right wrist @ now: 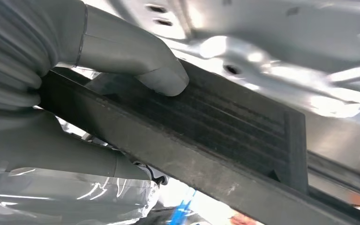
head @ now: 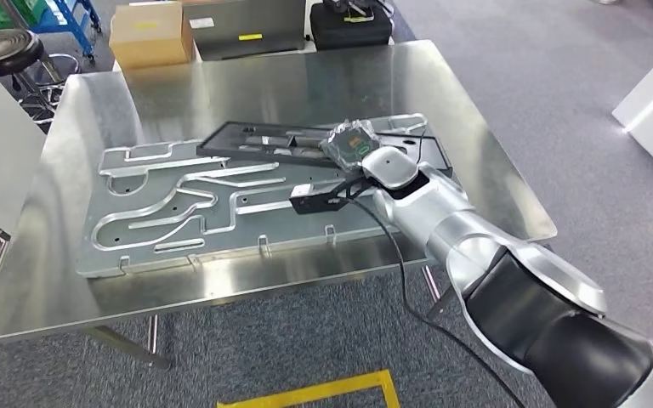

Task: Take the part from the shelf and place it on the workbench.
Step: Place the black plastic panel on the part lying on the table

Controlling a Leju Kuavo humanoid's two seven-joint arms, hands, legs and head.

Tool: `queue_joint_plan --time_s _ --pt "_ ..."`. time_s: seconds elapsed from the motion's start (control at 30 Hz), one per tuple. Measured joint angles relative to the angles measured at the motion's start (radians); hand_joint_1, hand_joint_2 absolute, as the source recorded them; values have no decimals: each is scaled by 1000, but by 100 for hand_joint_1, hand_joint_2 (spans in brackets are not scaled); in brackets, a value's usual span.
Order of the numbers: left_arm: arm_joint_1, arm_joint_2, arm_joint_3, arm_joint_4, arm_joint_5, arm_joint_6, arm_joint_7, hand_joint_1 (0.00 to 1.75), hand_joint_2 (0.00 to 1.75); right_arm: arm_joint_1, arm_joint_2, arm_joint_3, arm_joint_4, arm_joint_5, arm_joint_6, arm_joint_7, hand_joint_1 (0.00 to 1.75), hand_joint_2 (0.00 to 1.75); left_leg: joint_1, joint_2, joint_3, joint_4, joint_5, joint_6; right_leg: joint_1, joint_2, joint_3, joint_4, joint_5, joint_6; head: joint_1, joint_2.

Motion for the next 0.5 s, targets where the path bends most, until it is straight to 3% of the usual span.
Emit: queue_joint_plan --time_s 0.1,0.2,0.23,0.27,0.3,0.37,0.4,0.43,0.5 --pt "-1 0 0 0 0 0 -1 0 175 0 0 0 2 1 0 0 175 175 3 0 8 -3 -2 18 -2 -2 -16 39 -27 13 0 0" --pt "-1 1 0 0 -2 0 -2 0 175 1 0 0 4 0 -1 1 175 175 2 2 17 -5 -9 30 -4 -4 -115 225 -100 22 0 0" --pt "-1 1 -1 0 -4 -1 -3 0 175 5 0 0 6 0 -1 1 175 175 1 1 20 -5 -11 33 -4 -4 -148 275 -108 22 0 0" --pt "0 1 -1 0 -6 -1 -5 0 175 9 -1 0 8 0 -1 2 131 131 -1 0 23 -5 -13 34 -3 -4 -165 292 -98 19 0 0" --pt "0 1 -2 0 -7 -1 -6 0 175 11 -2 0 10 1 -1 2 87 87 -3 -2 26 -5 -15 34 -2 -4 -163 268 -69 14 0 0" --pt "0 0 -5 0 -9 11 -1 0 175 11 -2 -3 12 3 0 2 0 0 -7 -5 35 -5 -22 34 5 -4 -112 134 13 -4 0 0" --pt "1 -1 -7 0 -9 19 4 0 175 9 -3 -5 12 5 0 1 0 0 -10 -6 38 -5 -26 32 9 -4 -85 73 40 -13 0 0" --pt "1 -2 -8 0 -10 29 9 0 131 8 -3 -9 12 7 1 0 0 0 -11 -6 39 -6 -29 29 13 -5 -66 30 54 -19 0 0" --pt "0 -3 -11 0 -8 42 3 0 44 7 -3 -15 12 12 2 -4 0 0 -11 -4 40 -8 -32 19 18 -5 -54 6 51 -24 0 0"
